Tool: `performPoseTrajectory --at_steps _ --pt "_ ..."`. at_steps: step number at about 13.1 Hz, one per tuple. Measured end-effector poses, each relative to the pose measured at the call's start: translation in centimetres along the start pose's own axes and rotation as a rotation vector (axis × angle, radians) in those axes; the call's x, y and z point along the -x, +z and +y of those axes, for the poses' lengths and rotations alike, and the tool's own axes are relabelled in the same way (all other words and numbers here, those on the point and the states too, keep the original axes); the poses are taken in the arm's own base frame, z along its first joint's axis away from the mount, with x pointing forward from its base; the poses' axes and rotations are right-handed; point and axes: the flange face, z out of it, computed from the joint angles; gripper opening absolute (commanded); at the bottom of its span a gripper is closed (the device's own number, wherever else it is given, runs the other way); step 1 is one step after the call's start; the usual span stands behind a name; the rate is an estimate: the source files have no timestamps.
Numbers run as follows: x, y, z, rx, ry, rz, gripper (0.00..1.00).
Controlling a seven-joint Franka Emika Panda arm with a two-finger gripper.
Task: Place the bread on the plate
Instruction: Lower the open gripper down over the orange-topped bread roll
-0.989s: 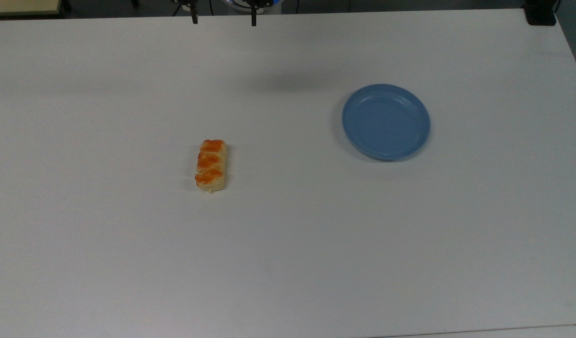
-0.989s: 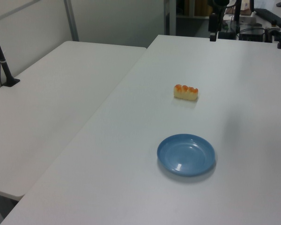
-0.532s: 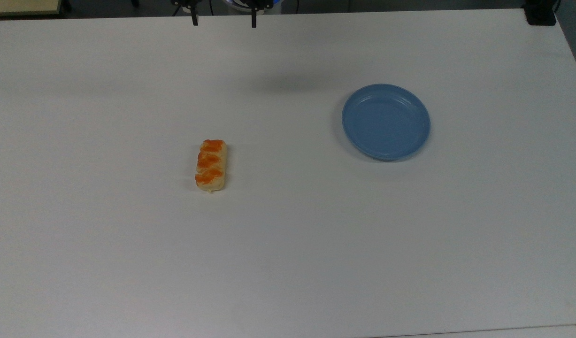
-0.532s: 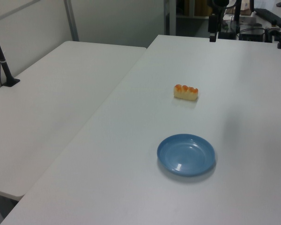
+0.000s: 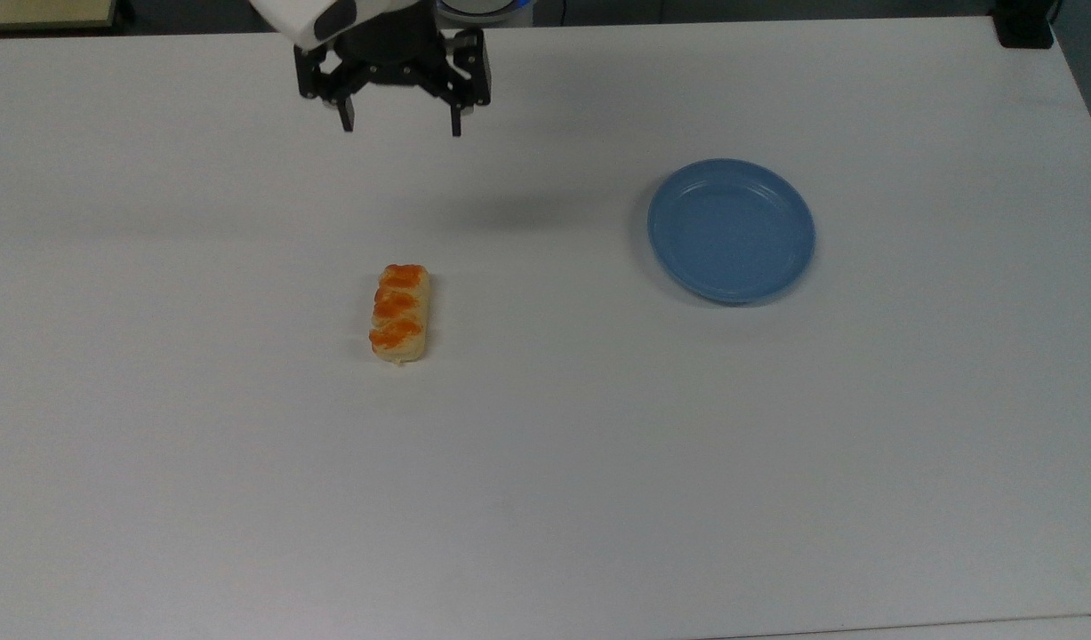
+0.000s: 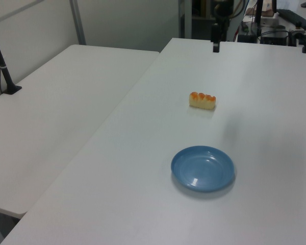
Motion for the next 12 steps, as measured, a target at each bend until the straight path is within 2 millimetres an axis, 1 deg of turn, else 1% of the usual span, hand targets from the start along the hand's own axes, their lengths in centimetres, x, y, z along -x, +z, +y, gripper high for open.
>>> performPoseTrajectory --at_steps 1,4,5,6,7,9,10,12 --pt "-1.0 1.1 0.5 -0.001 0.002 0.014 1.00" --pt "-2.6 3.3 0.6 -0.004 0.000 0.036 1.00" --pt "-3.4 5.0 0.5 -0.004 -0.002 0.053 1.00" --pt "-3.7 6.4 0.4 -0.002 -0.005 0.059 1.00" --pt "-4.0 8.3 0.3 0.001 -0.009 0.064 1.00" --pt "-4.1 13.6 0.1 0.010 -0.023 0.036 1.00" --pt "-4.2 15.5 0.0 0.012 -0.028 0.024 1.00" --pt "-4.6 18.4 -0.2 0.012 -0.033 0.009 1.00"
